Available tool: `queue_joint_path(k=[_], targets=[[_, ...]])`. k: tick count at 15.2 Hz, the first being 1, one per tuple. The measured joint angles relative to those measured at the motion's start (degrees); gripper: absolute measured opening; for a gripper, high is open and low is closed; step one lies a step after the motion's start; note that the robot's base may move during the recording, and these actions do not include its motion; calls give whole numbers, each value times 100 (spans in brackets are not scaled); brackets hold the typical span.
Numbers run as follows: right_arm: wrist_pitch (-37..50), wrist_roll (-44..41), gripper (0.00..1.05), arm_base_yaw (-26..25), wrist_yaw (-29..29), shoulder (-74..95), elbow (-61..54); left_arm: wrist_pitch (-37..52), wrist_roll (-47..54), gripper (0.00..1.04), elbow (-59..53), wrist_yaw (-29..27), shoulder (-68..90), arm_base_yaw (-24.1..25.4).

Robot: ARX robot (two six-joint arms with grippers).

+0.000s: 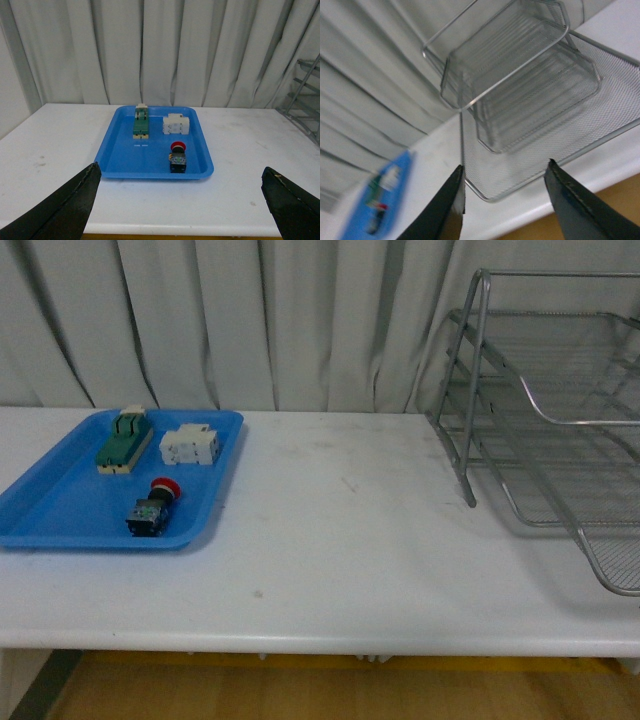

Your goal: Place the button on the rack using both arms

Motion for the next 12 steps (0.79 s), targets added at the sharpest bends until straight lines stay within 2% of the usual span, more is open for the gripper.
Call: queue_joint_path(k=[2, 5, 7, 12], targets=[[-1633, -2203, 28, 647, 688, -1980, -94, 0, 0, 98, 0, 4, 0, 0], [-2691, -3040, 1, 1547, 1517, -3486, -94, 0, 0, 98, 0, 0, 0, 0], [-3080, -3176, 2, 1947, 1978, -3884, -94, -2, 0, 98, 0, 2, 0, 0], [-3279, -3230, 2, 2190, 2210, -4107, -94, 0, 0, 98, 0, 2, 0, 0]])
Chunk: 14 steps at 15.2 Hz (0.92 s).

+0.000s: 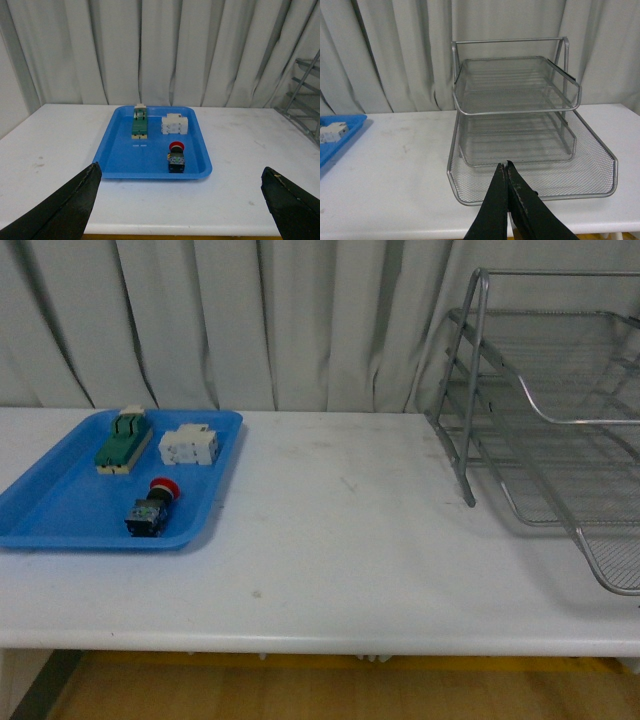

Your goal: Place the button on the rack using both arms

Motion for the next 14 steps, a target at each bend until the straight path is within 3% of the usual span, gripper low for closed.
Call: queue_joint_path(k=[2, 4, 5, 9, 10, 11, 12, 14], targets=[[-74, -20, 2, 83, 70, -66, 0, 0, 0, 98, 0, 0, 0, 0], [-1180, -39, 2, 763, 815, -850, 7, 0, 0, 98, 0, -13, 0, 0], [-1110, -50, 2, 1003, 855, -1143, 11, -2, 0, 98, 0, 4, 0, 0], [-1215, -59, 2, 957, 984, -1150, 7, -2, 0, 98, 0, 0, 0, 0], [-1217, -63, 7, 957, 984, -1150, 7, -2, 0, 98, 0, 0, 0, 0], [-1217, -63, 19, 957, 984, -1150, 7, 0, 0, 98, 0, 0, 0, 0], [-1217, -63, 60, 957, 984, -1150, 7, 0, 0, 98, 0, 0, 0, 0], [-1217, -63, 85, 957, 984, -1150, 7, 0, 0, 98, 0, 0, 0, 0]])
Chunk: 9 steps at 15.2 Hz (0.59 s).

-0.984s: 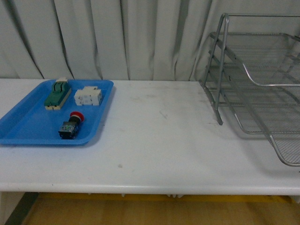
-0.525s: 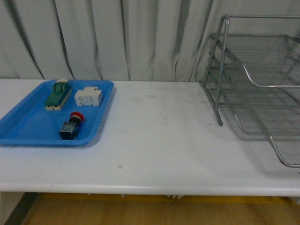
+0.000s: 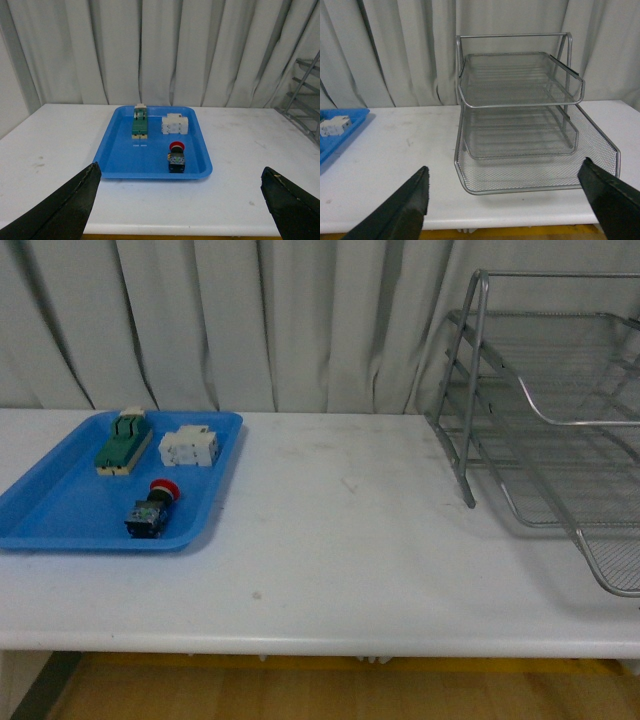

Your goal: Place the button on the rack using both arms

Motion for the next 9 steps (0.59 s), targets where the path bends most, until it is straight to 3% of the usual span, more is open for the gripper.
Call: queue_joint_path(k=[1, 5, 7, 9], targets=[[0, 0, 96, 0, 0, 0, 0, -2, 0, 98, 0, 0, 0, 0], [0, 2, 98, 0, 0, 0, 0, -2, 0, 98, 0, 0, 0, 0], [2, 2, 98, 0, -2, 0, 0, -1703, -850, 98, 955, 136, 1392, -133], [-2, 2, 98, 0, -2, 0, 0, -643, -1027, 98, 1604, 280, 2671, -122]])
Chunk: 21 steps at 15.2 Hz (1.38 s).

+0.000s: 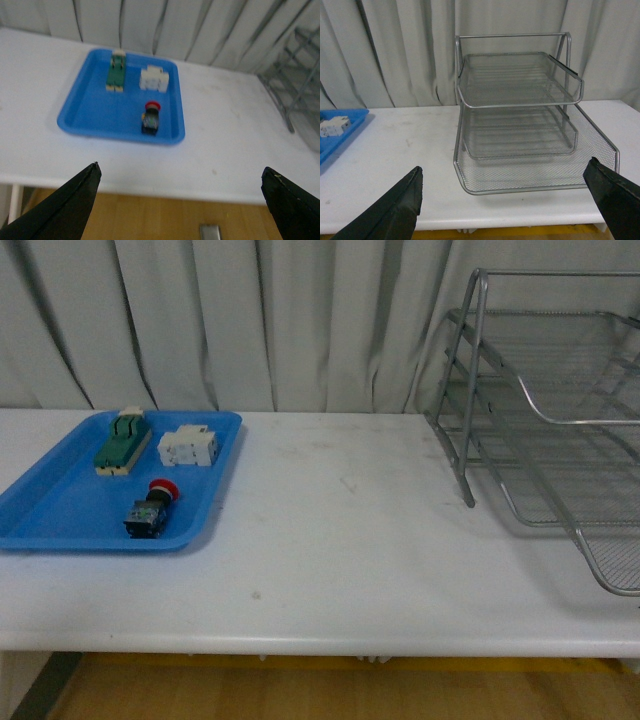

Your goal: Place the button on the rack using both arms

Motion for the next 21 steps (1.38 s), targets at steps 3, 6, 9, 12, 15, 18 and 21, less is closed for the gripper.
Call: queue_joint_path(k=[3, 6, 9, 12, 15, 18, 21], targets=[[2, 0, 98, 0, 0, 0, 0, 1967, 175, 98, 1040, 181, 3003, -68], [2, 0, 98, 0, 0, 0, 0, 2098, 382, 98, 2800, 79, 6026, -391], [2, 0, 98, 0, 0, 0, 0, 1491, 669, 98, 4319, -144, 8144, -566], [2, 0, 98, 0, 2, 0, 0, 1296, 905, 98, 5160, -382, 9162, -487], [2, -2, 98, 0, 0, 0, 0, 1134, 968, 98, 5475, -621, 9510, -278], [2, 0, 98, 0, 2, 0, 0, 955, 1032, 98, 5772, -697, 9790, -216], [2, 0, 98, 0, 2, 0, 0, 807, 1027, 98, 6024, -627, 10067, -210]])
